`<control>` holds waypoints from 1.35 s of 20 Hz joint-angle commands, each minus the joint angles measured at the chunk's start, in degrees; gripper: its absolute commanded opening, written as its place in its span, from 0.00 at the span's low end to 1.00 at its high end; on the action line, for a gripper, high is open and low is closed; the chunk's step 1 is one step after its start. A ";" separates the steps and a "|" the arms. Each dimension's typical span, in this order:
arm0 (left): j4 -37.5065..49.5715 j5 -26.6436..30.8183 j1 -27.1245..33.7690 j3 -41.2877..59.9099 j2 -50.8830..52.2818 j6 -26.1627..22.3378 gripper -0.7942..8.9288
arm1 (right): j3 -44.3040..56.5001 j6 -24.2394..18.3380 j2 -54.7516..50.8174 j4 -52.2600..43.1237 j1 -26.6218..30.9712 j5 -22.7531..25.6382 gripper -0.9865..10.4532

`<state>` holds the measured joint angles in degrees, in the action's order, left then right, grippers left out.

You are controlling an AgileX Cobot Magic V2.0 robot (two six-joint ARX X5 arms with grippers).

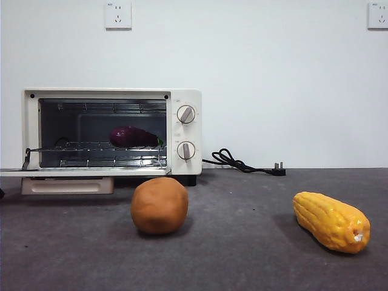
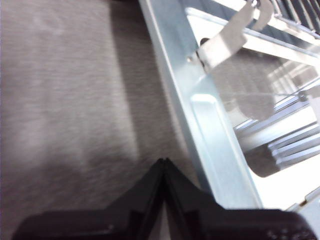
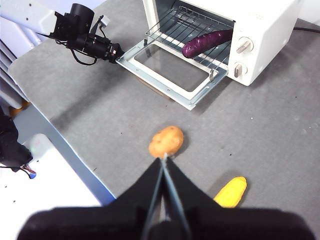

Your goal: Take the eggplant from the table,put the eggplant in the oven

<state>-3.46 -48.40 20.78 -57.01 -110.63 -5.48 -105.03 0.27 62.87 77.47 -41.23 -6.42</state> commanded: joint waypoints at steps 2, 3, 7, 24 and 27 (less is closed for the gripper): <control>-0.37 -4.28 -1.75 -0.63 3.39 0.92 0.07 | 0.26 -0.44 0.28 1.20 -0.07 0.35 0.08; -0.37 -4.31 -1.51 -0.79 4.42 0.98 0.07 | 0.26 -0.55 0.35 1.22 -0.07 0.70 0.08; -0.37 -4.28 -1.46 -2.16 7.26 1.51 0.07 | 0.31 -0.61 0.70 1.20 -0.07 0.87 0.08; 6.56 8.87 -5.75 -11.39 7.98 2.95 0.07 | 0.31 -0.66 0.72 1.22 -0.07 0.87 0.08; 6.49 12.20 -6.99 -11.39 8.00 2.93 0.07 | 0.31 -0.66 0.72 1.20 -0.07 0.87 0.08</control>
<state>2.55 -36.47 13.85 -68.55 -102.63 -2.92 -105.01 -0.03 63.59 77.47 -41.23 -5.74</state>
